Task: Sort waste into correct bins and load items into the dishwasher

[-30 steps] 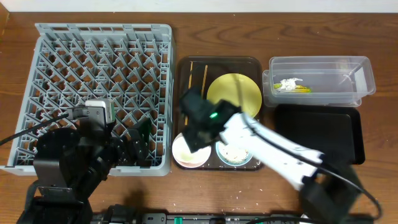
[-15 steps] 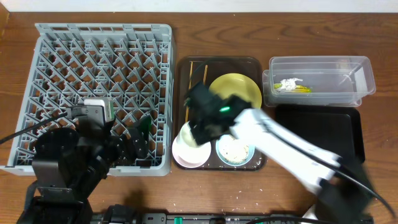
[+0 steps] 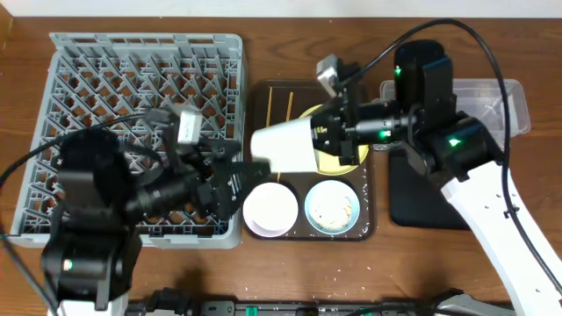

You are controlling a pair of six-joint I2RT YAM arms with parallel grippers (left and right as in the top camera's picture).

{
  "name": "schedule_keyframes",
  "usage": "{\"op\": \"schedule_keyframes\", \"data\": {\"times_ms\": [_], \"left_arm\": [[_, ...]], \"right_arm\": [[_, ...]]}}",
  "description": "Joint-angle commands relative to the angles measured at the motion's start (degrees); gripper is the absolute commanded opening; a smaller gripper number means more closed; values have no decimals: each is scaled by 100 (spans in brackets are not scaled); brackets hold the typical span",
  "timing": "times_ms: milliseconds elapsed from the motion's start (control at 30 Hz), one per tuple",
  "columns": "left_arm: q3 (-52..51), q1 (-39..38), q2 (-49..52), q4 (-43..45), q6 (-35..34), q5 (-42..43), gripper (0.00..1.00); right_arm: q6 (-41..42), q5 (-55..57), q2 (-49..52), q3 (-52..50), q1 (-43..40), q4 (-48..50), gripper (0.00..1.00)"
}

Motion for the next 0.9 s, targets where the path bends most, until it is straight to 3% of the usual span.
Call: {"op": "schedule_keyframes", "data": {"times_ms": [0,100,200,300,467,533,633,733,867], "left_arm": [[72,28,315,44,-33,1460,94],[70,-2,448,144,-31,1867,94],[70,-37,466,247,-28,2271,80],[70,-37,459,243,-28,2347,73],[70,-37,459,243,-28,2341,70],[70,-37,461,245,-26,2319,70],[70,-35,461,245,2,2273,69],[70,-35,455,129,380,1939,66],[76,107,341,-949,949,-15,66]], "right_arm": [[-240,-780,7,9,358,343,1],[-238,-634,26,9,555,505,1],[-219,-90,44,9,765,514,1],[-216,125,44,9,809,542,1],[-216,149,44,9,804,542,4],[-216,234,44,9,807,540,12],[-216,487,42,9,756,540,47],[-214,737,-2,9,542,435,55],[-219,1373,-232,9,-107,-129,61]]}}
